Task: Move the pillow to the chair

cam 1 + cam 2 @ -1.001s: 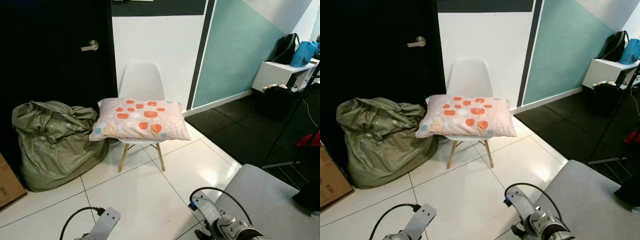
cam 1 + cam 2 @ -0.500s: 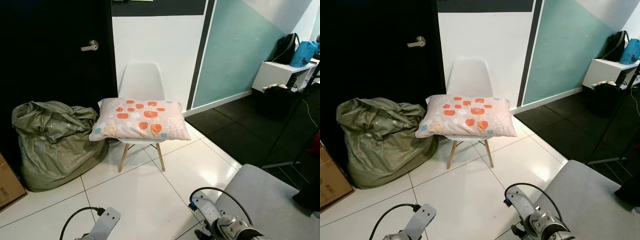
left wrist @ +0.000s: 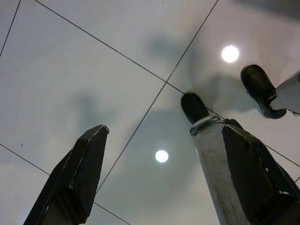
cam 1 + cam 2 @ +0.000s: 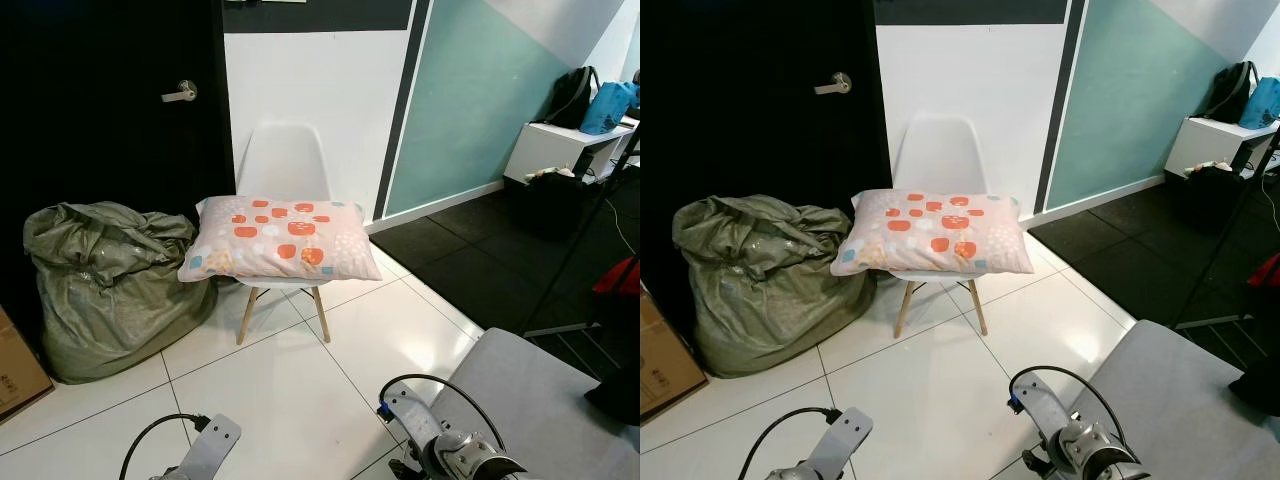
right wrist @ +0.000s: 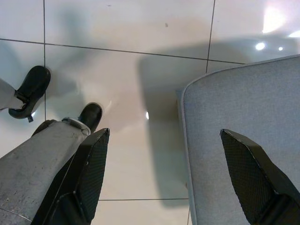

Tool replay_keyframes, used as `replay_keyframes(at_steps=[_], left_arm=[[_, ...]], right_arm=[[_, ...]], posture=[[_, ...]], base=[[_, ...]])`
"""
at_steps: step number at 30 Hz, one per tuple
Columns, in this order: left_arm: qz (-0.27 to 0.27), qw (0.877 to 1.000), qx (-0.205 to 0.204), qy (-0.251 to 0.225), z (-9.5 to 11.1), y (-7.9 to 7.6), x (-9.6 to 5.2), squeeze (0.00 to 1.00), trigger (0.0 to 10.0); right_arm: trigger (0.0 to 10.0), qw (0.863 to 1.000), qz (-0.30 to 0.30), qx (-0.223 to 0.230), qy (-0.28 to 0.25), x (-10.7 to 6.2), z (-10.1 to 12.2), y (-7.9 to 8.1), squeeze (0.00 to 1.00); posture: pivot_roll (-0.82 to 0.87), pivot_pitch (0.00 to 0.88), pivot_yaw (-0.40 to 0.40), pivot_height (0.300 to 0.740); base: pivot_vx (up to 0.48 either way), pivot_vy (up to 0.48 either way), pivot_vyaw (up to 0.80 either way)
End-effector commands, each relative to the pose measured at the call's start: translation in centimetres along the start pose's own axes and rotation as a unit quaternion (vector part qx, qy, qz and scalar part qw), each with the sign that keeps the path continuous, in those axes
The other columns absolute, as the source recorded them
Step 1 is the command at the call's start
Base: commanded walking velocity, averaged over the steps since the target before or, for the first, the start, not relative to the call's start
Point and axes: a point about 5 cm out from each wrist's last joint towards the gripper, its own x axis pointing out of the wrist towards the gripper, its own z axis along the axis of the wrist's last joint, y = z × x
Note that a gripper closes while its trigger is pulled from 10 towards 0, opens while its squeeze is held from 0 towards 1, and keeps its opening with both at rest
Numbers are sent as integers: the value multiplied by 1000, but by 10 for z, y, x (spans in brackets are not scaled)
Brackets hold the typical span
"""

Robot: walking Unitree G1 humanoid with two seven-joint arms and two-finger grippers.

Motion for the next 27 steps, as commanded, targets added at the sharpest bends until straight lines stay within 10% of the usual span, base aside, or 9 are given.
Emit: replay_keyframes(at_steps=[1, 27], left_arm=[[-3, 1000, 2, -1, 0, 0, 0, 0, 10000], [-4, 1000, 1, -1, 1, 1, 0, 0, 10000]], right_arm=[[10000, 1000, -3, 4, 3, -1, -1, -3, 0], [10000, 1000, -3, 6, 2, -1, -1, -3, 0]], posture=[[-122, 0, -61, 740], [-124, 0, -61, 740]], base=[[0, 0, 0], [0, 0, 0]])
